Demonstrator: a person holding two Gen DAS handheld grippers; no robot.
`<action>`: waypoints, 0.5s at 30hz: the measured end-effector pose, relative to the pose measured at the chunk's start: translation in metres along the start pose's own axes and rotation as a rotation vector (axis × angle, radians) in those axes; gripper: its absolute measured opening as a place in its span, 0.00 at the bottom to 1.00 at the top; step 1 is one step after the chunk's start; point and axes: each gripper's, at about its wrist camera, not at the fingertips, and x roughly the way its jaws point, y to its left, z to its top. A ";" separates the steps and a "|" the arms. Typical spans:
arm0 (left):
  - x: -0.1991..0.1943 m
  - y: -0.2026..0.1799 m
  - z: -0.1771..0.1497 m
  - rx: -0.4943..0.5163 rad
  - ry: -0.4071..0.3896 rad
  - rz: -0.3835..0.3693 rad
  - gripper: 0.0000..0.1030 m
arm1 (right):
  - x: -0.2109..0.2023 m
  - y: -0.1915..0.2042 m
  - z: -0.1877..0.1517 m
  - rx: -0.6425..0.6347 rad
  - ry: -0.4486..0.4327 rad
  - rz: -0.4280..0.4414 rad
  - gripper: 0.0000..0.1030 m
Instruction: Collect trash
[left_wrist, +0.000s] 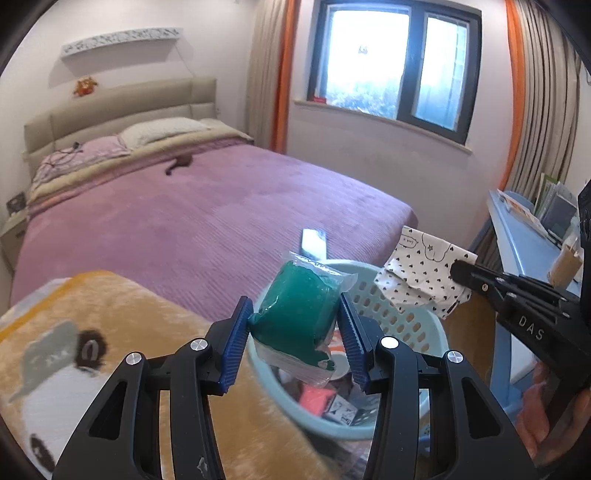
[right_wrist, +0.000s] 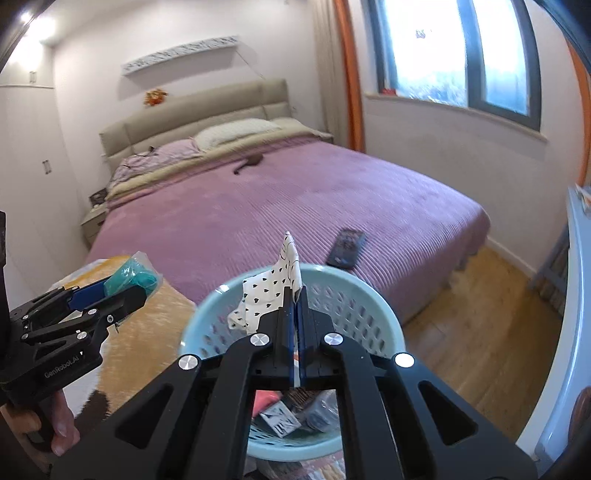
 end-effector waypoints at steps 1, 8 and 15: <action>0.004 -0.002 -0.001 0.003 0.006 -0.004 0.44 | 0.001 -0.003 -0.004 0.004 0.006 -0.005 0.00; 0.033 -0.009 -0.005 -0.006 0.040 -0.022 0.53 | 0.023 -0.017 -0.015 0.036 0.069 -0.051 0.02; 0.020 0.002 -0.019 -0.032 0.038 -0.034 0.80 | 0.029 -0.022 -0.025 0.070 0.096 -0.079 0.59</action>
